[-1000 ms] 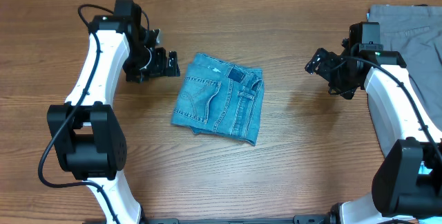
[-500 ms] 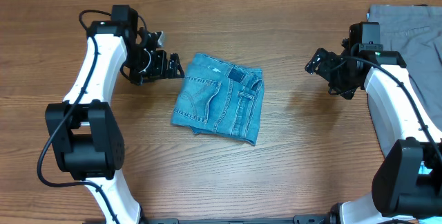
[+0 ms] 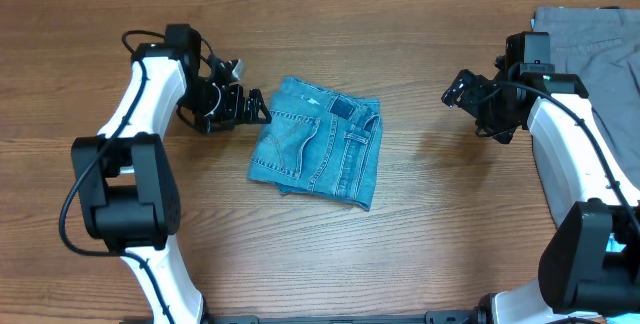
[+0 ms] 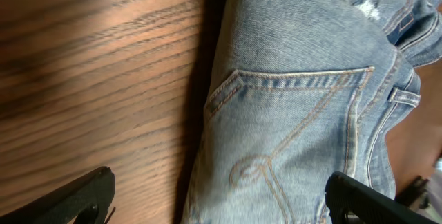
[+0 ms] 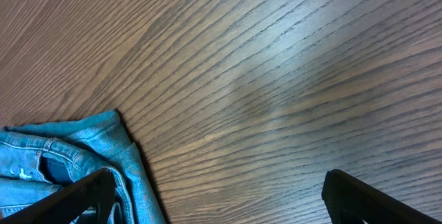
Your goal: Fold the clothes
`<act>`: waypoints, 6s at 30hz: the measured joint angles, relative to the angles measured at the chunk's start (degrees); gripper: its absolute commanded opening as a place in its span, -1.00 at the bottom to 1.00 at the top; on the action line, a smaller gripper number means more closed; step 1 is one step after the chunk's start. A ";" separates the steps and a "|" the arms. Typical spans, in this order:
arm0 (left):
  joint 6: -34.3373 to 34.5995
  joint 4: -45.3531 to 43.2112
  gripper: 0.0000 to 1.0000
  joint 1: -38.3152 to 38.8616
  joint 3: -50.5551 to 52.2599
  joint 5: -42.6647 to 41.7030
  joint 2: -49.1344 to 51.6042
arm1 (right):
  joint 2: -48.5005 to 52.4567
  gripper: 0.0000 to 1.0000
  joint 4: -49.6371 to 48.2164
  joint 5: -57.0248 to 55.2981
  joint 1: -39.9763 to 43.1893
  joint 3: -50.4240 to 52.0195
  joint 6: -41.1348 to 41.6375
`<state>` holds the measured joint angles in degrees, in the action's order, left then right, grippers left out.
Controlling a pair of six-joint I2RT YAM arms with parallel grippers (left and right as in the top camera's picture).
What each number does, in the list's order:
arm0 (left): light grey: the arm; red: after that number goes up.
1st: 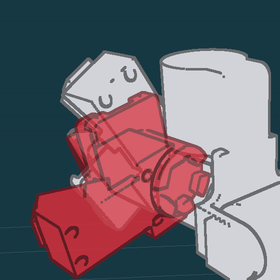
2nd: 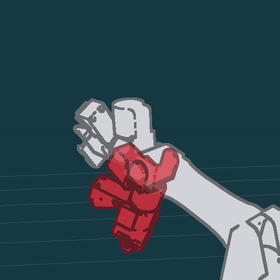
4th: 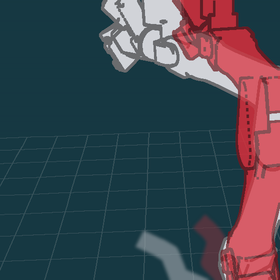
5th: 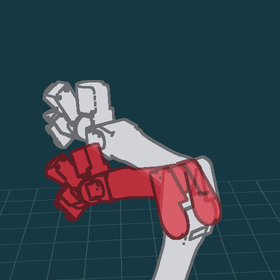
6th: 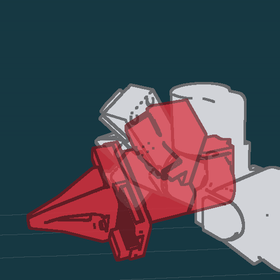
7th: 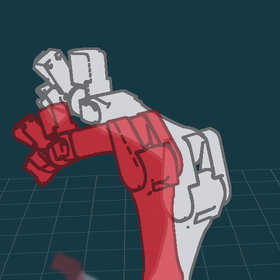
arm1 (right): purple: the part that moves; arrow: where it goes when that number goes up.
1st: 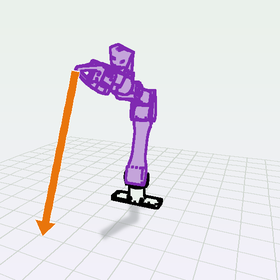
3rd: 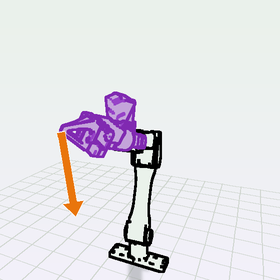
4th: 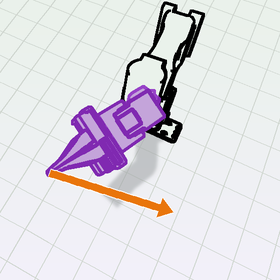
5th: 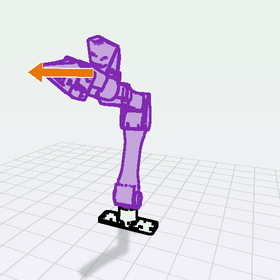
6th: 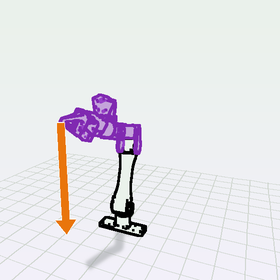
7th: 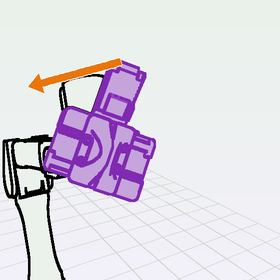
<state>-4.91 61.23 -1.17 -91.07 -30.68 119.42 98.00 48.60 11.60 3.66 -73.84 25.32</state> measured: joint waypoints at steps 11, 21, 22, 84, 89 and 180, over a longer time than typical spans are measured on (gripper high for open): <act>-1.33 0.24 1.00 0.37 0.07 -4.52 6.14 | 0.00 1.00 0.00 -0.04 0.00 0.00 -0.07; -1.33 -0.20 0.97 5.77 0.07 -7.13 6.73 | 0.00 1.00 0.00 -0.02 0.00 0.00 -0.04; -1.31 -0.59 0.95 6.32 0.07 -7.04 6.73 | 0.00 1.00 0.00 -0.02 0.00 0.00 -0.04; 29.31 -15.32 -0.79 -0.94 0.28 -2.29 7.96 | 0.00 1.00 4.04 6.19 -2.75 4.90 0.13; 32.06 -15.19 -0.49 -18.38 -0.07 -1.20 7.96 | 0.00 1.00 3.93 6.21 -2.75 4.94 0.13; 61.72 -8.15 -0.84 -44.57 -2.05 -3.28 11.37 | 0.00 1.00 4.57 6.21 -2.75 5.03 0.13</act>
<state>56.82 53.08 -45.74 -93.12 -33.95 130.78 98.00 53.17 17.80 0.91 -68.82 25.45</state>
